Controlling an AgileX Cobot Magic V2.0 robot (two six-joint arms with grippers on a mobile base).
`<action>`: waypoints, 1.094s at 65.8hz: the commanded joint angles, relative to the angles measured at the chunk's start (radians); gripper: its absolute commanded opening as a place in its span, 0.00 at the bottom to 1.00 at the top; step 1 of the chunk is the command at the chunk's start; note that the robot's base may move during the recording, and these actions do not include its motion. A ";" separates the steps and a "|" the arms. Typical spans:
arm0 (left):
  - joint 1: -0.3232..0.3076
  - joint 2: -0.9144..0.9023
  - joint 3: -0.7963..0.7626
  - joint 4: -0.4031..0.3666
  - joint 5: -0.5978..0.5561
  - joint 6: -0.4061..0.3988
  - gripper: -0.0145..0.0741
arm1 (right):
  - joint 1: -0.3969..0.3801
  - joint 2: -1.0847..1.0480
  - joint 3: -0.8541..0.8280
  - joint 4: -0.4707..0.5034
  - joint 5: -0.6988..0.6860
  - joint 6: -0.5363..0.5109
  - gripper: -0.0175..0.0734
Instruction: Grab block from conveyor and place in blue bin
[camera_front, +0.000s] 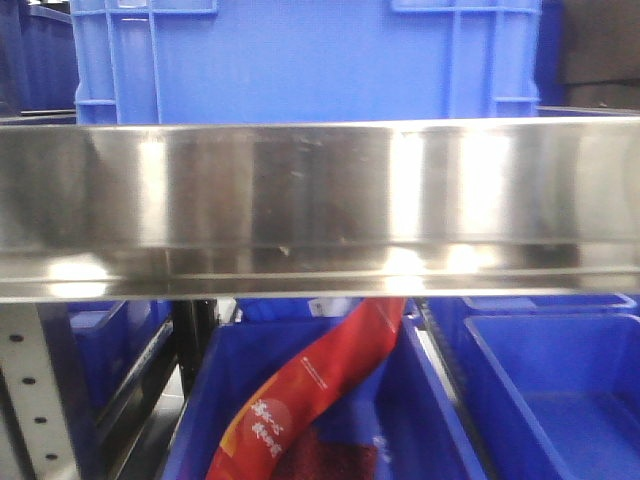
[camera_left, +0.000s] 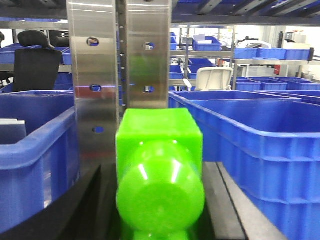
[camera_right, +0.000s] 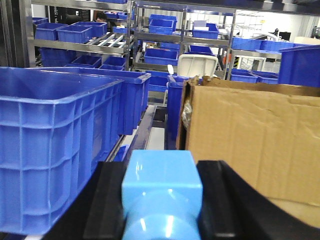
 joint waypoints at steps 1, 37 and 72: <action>-0.004 -0.007 0.001 0.002 -0.019 -0.002 0.04 | 0.001 -0.002 -0.002 -0.010 -0.023 -0.002 0.01; -0.004 -0.007 0.001 0.002 -0.019 -0.002 0.04 | 0.001 -0.002 -0.002 -0.010 -0.023 -0.002 0.01; -0.004 -0.007 0.001 -0.020 -0.072 -0.002 0.04 | 0.001 0.000 -0.002 -0.009 -0.037 -0.002 0.01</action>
